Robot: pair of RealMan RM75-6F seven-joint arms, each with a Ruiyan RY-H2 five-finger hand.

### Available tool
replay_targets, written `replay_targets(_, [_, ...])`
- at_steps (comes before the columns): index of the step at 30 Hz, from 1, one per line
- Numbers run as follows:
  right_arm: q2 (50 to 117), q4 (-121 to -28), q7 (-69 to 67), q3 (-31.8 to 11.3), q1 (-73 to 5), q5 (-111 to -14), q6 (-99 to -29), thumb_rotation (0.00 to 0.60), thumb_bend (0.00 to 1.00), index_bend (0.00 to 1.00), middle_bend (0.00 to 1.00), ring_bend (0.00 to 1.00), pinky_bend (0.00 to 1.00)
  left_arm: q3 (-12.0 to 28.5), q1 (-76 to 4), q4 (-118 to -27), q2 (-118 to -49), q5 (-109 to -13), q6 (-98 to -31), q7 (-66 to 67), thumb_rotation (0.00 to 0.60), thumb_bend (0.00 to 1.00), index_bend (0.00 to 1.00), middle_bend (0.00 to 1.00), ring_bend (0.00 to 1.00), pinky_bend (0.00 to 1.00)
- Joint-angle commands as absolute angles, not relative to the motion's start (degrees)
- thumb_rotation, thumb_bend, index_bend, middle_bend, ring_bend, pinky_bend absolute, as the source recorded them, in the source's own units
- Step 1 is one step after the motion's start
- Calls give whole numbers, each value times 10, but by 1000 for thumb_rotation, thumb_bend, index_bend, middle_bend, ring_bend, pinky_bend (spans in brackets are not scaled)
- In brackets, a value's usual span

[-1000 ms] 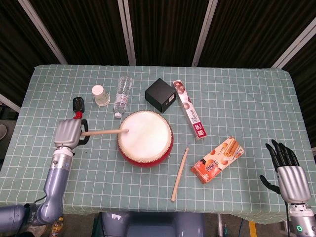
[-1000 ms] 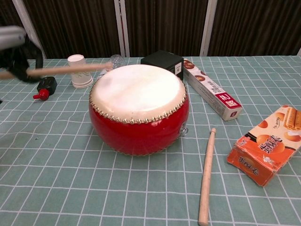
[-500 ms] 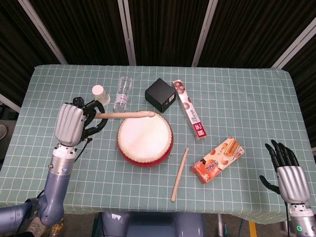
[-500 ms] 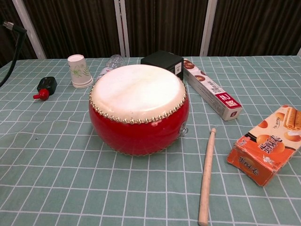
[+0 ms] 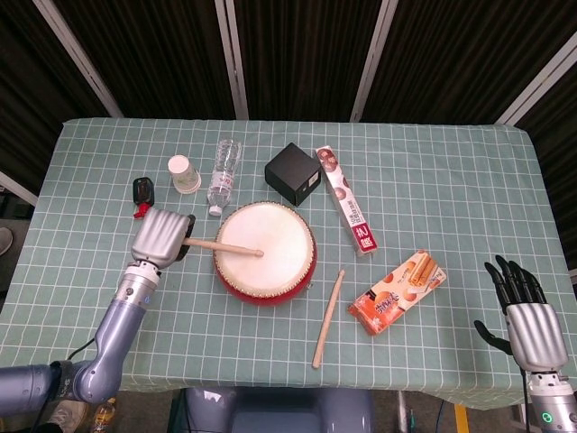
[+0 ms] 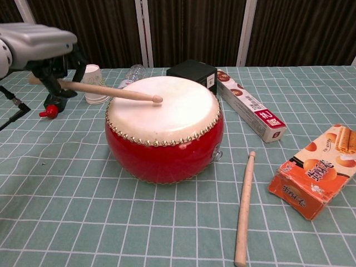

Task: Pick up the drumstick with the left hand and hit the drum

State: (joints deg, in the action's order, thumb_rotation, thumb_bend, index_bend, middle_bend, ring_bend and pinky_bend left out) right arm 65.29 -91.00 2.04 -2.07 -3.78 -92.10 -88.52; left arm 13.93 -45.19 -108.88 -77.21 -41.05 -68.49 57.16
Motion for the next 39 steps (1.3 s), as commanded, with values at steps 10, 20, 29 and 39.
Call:
replay_targets(10, [654, -910, 25, -21, -38, -920, -884, 600, 251, 0, 0, 0, 116, 155, -467, -1157, -721, -402, -705, 512, 600, 420, 781, 1000, 1000, 1000])
replay_targets(20, [654, -910, 26, -21, -38, -918, -884, 600, 251, 0, 0, 0, 116, 143, -382, -1201, -660, -561, -739, 324, 600, 419, 780, 1000, 1000, 1000])
replay_targets(29, [655, -911, 34, -21, -38, -918, -882, 600, 251, 0, 0, 0, 116, 42, -297, -1143, -627, -706, -754, 233, 600, 408, 772, 1000, 1000, 1000])
replay_targets(39, [655, -914, 38, -21, -38, -915, -880, 600, 251, 0, 0, 0, 115, -20, -254, -1058, -655, -734, -719, 193, 600, 394, 742, 992, 925, 888])
